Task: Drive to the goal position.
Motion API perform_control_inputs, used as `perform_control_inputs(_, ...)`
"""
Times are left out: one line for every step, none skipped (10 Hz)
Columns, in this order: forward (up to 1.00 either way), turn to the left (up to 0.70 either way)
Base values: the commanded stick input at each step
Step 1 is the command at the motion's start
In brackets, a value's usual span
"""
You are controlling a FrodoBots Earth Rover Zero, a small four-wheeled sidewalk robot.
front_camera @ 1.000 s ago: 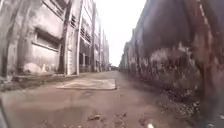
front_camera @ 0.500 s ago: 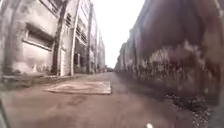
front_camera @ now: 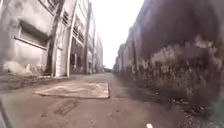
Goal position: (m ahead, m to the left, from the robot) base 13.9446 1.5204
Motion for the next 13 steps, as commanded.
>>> perform_control_inputs(0.7, -0.14)
perform_control_inputs(0.7, 0.0)
perform_control_inputs(0.7, 0.0)
perform_control_inputs(0.7, 0.0)
perform_control_inputs(0.7, 0.0)
perform_control_inputs(0.7, 0.0)
perform_control_inputs(0.7, 0.0)
perform_control_inputs(0.7, 0.0)
perform_control_inputs(0.7, 0.0)
perform_control_inputs(0.7, -0.14)
perform_control_inputs(0.7, -0.28)
perform_control_inputs(0.7, -0.28)
perform_control_inputs(0.7, 0.0)
